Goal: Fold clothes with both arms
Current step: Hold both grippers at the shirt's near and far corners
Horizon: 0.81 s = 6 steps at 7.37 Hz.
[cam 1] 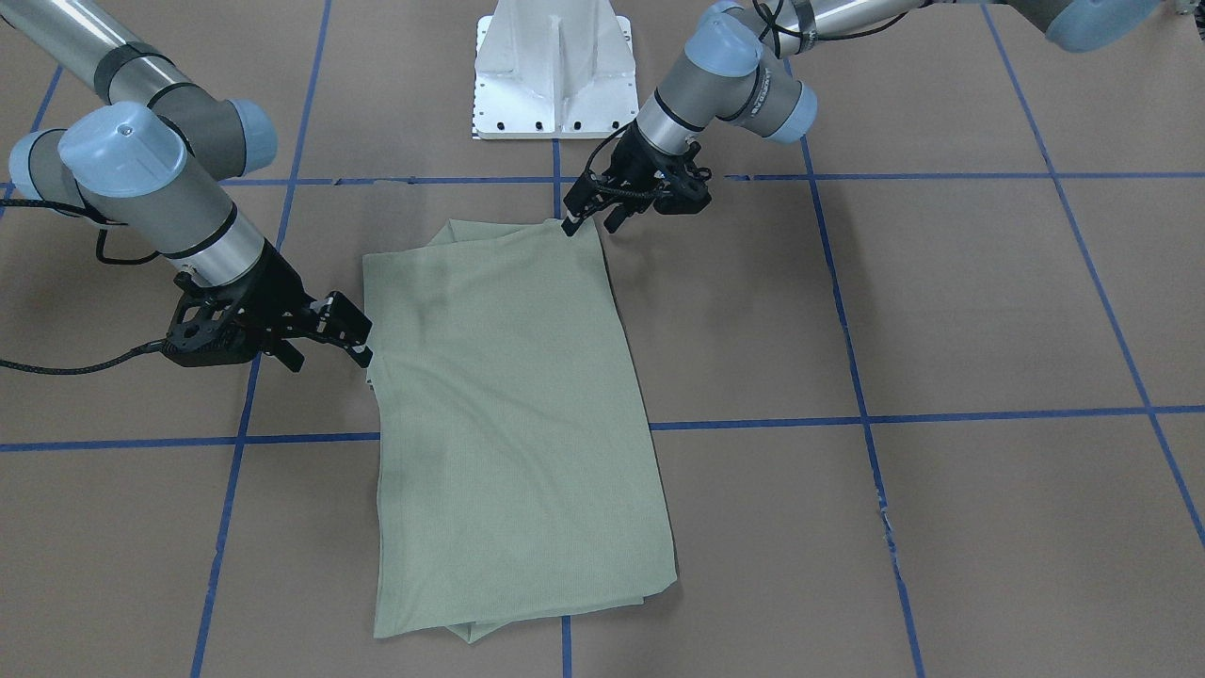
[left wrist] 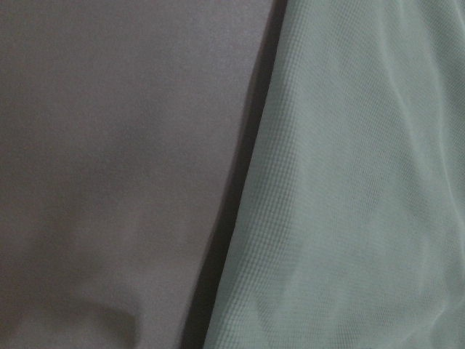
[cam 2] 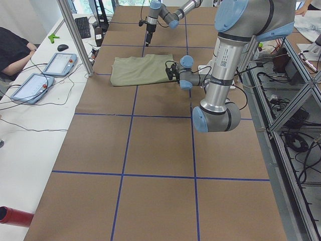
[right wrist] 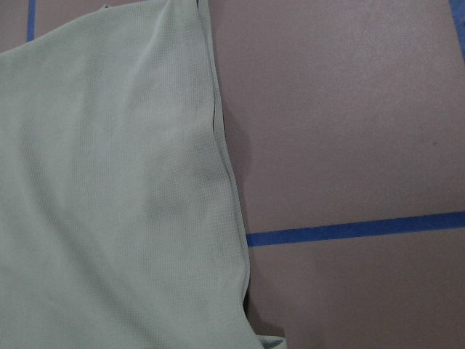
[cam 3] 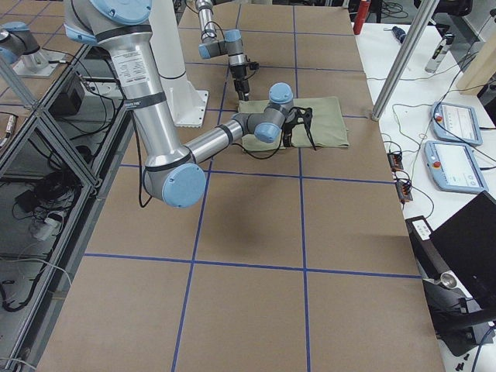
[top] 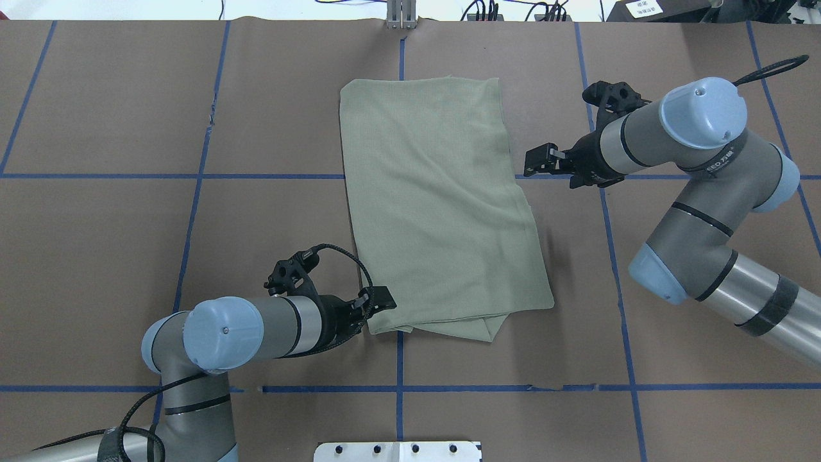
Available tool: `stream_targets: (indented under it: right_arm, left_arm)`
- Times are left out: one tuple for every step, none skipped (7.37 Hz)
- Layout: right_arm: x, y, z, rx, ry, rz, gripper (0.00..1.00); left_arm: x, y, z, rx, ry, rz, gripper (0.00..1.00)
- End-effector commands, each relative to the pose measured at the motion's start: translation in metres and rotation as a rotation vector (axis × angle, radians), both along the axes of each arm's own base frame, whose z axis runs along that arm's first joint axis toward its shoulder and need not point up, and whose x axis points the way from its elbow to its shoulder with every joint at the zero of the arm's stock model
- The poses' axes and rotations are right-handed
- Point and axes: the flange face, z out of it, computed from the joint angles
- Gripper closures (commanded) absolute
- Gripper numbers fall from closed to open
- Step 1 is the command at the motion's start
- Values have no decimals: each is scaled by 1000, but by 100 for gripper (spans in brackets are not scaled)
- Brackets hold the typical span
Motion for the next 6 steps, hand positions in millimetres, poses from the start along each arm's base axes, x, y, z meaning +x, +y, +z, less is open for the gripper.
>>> stream_targets:
  right_arm:
    - [0,0,0,0,0,-1,0]
    - [0,1,2,4,4,-4,0]
    - [0,1,2,3,4,-6,0]
    - [0,1,2,4,3,-6,0]
    - [0,1,2,4,3,-6,0]
    - [1,1,3,3,5,-4,0]
  left_arm:
    - [4,1,-4,5,2,-14,33]
    - [6,0,-2,4,-4,-19,34]
    - [6,0,-2,6,-5,-20,35]
    - [9,0,3,3,-15,-19,36]
    - [11,-1,7,1,-22,-19,36]
    - [11,-1,5,3,-20,-18,36]
